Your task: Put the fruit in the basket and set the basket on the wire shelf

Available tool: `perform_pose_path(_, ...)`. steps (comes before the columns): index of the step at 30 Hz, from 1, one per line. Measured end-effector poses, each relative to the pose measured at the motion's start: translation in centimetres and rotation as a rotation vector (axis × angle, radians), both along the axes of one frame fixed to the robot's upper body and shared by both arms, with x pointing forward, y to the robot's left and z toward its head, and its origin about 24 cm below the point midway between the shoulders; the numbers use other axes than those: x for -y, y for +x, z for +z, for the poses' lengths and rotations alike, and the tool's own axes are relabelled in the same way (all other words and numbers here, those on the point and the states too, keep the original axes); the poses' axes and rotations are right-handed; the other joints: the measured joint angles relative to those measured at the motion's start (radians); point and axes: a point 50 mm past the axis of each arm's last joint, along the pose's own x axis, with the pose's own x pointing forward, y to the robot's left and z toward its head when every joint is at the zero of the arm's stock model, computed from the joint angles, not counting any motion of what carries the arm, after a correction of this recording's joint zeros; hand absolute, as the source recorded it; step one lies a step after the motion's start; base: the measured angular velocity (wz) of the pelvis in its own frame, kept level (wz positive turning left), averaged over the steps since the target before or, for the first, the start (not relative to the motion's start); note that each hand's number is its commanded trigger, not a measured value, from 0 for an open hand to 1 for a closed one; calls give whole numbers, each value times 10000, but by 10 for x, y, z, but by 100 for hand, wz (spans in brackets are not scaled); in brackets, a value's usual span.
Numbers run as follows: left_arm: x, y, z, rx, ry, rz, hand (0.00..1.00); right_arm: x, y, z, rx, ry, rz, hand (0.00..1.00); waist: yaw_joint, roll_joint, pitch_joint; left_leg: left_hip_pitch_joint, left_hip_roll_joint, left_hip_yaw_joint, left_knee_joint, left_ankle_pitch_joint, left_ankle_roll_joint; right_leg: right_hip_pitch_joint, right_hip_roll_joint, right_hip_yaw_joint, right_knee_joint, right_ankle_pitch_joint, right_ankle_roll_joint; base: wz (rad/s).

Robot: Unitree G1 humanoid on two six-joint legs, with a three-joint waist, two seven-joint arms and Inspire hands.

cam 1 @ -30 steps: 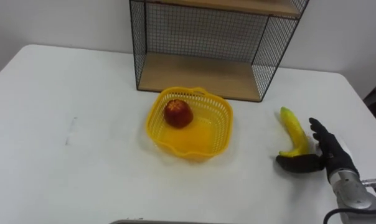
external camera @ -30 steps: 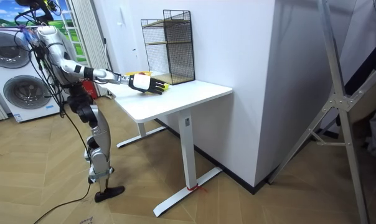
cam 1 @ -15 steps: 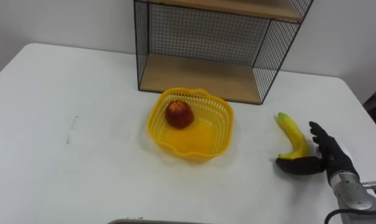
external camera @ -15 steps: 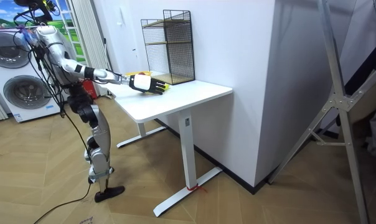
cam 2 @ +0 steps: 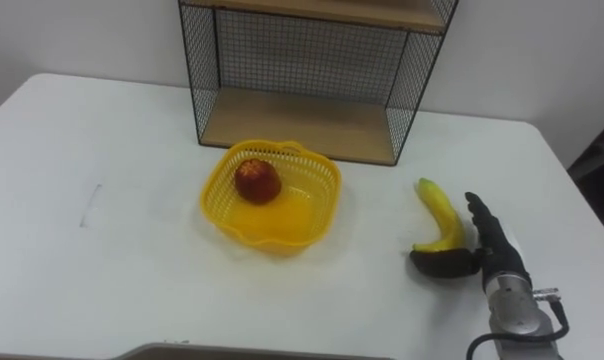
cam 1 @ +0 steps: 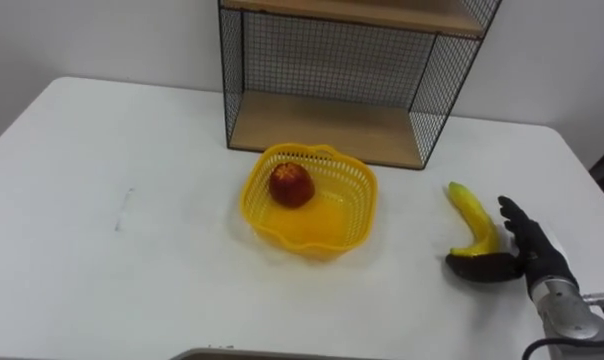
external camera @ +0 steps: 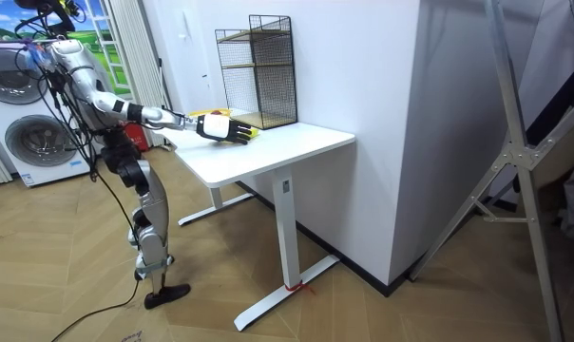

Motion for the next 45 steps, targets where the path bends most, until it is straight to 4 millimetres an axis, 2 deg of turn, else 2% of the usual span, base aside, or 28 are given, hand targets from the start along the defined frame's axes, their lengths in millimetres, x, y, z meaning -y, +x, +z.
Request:
perform_pose_path(12, -2, 4, 0, 45, 28, -91, 0, 3, 1, 0, 323, 966, -449, 0, -64, -49, 9, -32, -20, -37, 13, 0, 0, 44, 10, 2, -136, 0, 6, 0)
perform_pose_path(30, -2, 3, 0, 15, 44, -72, 0, 5, 3, 3, -40, -2, 258, 0, -10, -95, 23, -2, -19, 7, -82, 1, 1, 3, 5, 27, -138, 3, 8, 0)
perform_pose_path(36, -1, 8, 0, 117, 23, -48, 0, 4, 3, 4, -102, -253, 443, 0, 11, -214, 88, -2, -17, 22, -47, 1, 1, -12, 9, 35, -156, 3, 8, 0)
perform_pose_path(45, -2, 14, 0, 128, 53, -121, 0, 2, 9, 12, -148, -1190, 977, 0, 11, -242, 66, -161, -16, -7, -10, 0, 1, -134, 21, 33, -161, 3, 8, 0)
